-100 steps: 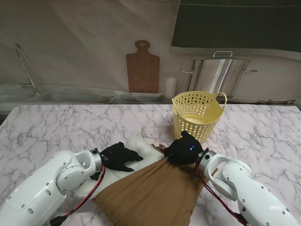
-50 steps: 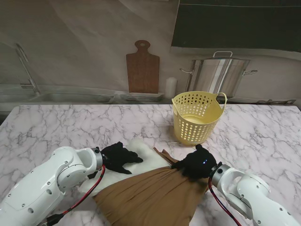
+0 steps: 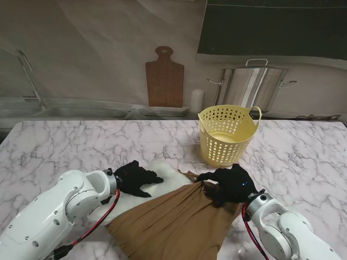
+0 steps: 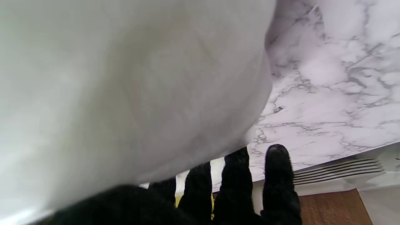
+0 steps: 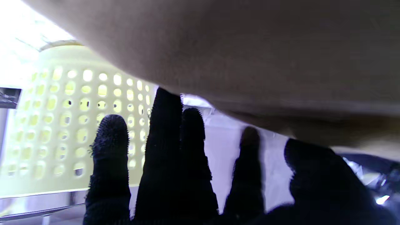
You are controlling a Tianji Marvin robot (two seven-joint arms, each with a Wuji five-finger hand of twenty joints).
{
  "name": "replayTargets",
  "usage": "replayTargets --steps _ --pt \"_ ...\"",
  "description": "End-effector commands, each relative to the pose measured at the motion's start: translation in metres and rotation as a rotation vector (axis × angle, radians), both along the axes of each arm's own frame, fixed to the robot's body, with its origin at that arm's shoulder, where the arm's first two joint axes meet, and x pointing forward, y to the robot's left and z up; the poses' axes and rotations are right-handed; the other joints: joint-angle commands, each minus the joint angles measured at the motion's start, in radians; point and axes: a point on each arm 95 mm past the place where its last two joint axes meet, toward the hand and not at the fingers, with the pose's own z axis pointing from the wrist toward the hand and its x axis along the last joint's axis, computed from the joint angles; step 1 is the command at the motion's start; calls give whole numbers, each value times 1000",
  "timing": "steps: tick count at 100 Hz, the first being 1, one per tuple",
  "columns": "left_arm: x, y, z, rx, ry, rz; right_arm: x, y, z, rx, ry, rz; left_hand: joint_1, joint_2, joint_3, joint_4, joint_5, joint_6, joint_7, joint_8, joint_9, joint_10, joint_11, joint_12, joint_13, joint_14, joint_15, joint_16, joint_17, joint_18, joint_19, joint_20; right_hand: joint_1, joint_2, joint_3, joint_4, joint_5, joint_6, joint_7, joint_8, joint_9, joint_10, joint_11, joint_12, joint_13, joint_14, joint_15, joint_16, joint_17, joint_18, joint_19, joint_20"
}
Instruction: Remove the pillowcase from the pillow and put it in the laundry basket
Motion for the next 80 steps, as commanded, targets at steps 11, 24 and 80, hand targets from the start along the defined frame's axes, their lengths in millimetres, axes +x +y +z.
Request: replayTargets --steps 11,24,80 --pt "-9 15 -20 57 45 14 -17 2 9 105 58 -83 75 -87 -46 -36 52 65 85 14 23 66 52 15 17 27 19 -3 -9 3 -35 -2 -75 136 -191 11 -92 268 -50 -40 3 65 -82 -127 -36 74 -60 -31 -82 66 -43 -17" --pt "-12 13 -19 51 37 6 -28 1 1 -22 233 -88 85 -74 -46 -37 52 65 86 13 25 67 52 15 18 29 19 -3 -8 3 -34 -3 -436 20 31 -30 -297 281 -232 -64 -193 82 -189 -169 -235 113 -199 -100 -197 133 -174 -29" --pt "-9 7 -15 -27 36 15 5 43 -54 -96 158 -32 83 -59 -53 -38 39 71 81 11 -1 79 41 12 11 31 17 -4 -9 3 -30 -5 266 -497 427 -103 248 43 625 -27 376 -88 543 256 342 -282 970 213 276 -145 411 198"
